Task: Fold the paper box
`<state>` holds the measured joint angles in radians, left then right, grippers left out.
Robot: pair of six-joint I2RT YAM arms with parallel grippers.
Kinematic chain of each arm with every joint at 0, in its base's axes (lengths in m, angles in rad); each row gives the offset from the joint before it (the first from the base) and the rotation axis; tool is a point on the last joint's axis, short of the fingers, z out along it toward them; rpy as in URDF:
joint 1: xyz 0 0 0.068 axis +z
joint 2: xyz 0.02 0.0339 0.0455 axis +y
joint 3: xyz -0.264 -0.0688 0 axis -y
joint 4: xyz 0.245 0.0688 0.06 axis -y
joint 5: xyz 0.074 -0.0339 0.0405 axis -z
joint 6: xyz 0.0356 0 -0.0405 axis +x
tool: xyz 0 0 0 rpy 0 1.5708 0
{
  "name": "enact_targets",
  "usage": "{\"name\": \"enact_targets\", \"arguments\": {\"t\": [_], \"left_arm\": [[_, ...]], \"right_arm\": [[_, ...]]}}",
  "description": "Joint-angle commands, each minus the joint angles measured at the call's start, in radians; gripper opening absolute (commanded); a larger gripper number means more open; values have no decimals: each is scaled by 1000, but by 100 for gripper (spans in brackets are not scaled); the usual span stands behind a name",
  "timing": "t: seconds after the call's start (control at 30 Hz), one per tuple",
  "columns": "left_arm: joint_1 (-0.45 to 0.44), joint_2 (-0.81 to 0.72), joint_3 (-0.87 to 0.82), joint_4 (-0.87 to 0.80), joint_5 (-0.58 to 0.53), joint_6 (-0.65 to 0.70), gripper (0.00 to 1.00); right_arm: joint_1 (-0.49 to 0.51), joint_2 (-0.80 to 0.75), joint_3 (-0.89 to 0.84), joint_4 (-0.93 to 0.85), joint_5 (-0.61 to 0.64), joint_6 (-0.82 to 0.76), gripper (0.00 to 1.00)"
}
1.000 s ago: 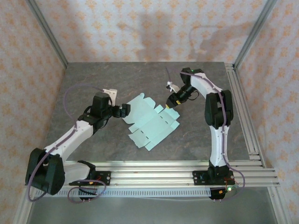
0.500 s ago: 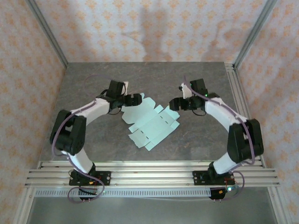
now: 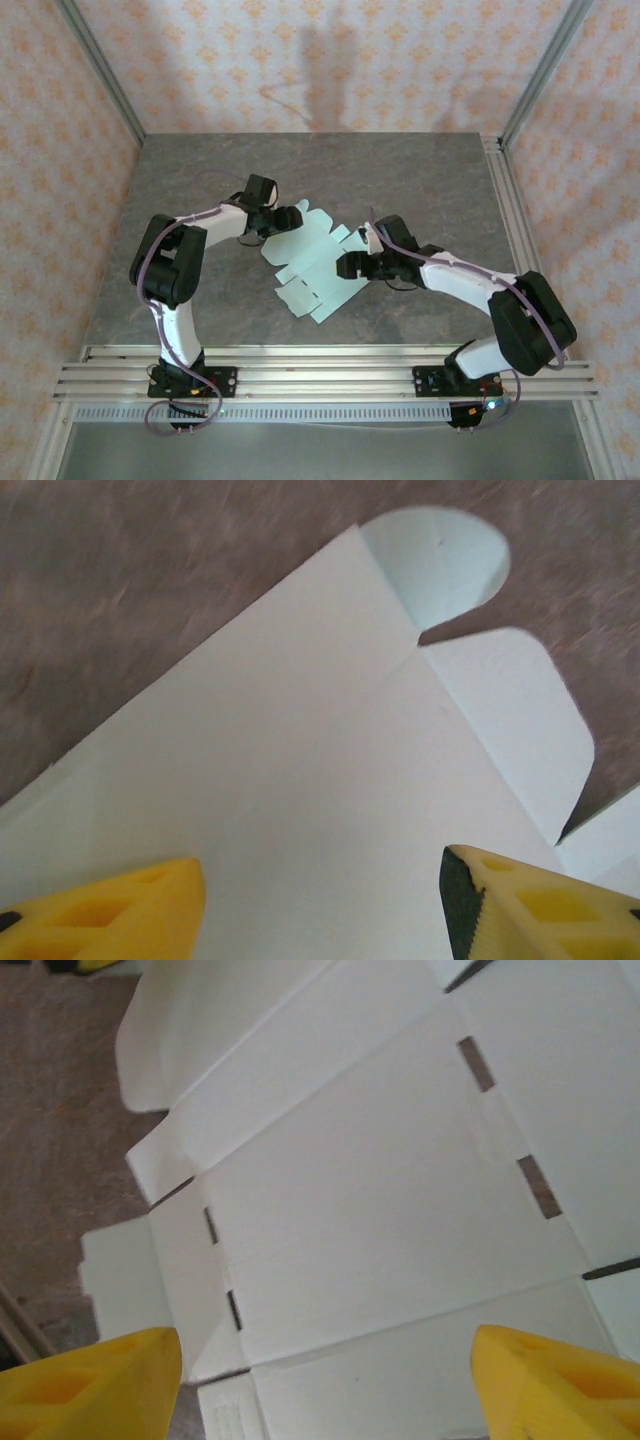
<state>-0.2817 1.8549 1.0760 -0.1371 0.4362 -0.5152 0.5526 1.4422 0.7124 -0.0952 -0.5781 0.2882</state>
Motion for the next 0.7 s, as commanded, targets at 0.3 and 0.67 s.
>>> {"name": "enact_targets", "arguments": {"t": [0.3,0.67], "left_arm": [[-83,-256,-301,26,-117,-141,68],[-260,-455,-394,-16,-288,-237,82]], "right_arm": [[-117,308,261,-40,180,-103,76],[-143,393,398,22,171,-44,76]]}}
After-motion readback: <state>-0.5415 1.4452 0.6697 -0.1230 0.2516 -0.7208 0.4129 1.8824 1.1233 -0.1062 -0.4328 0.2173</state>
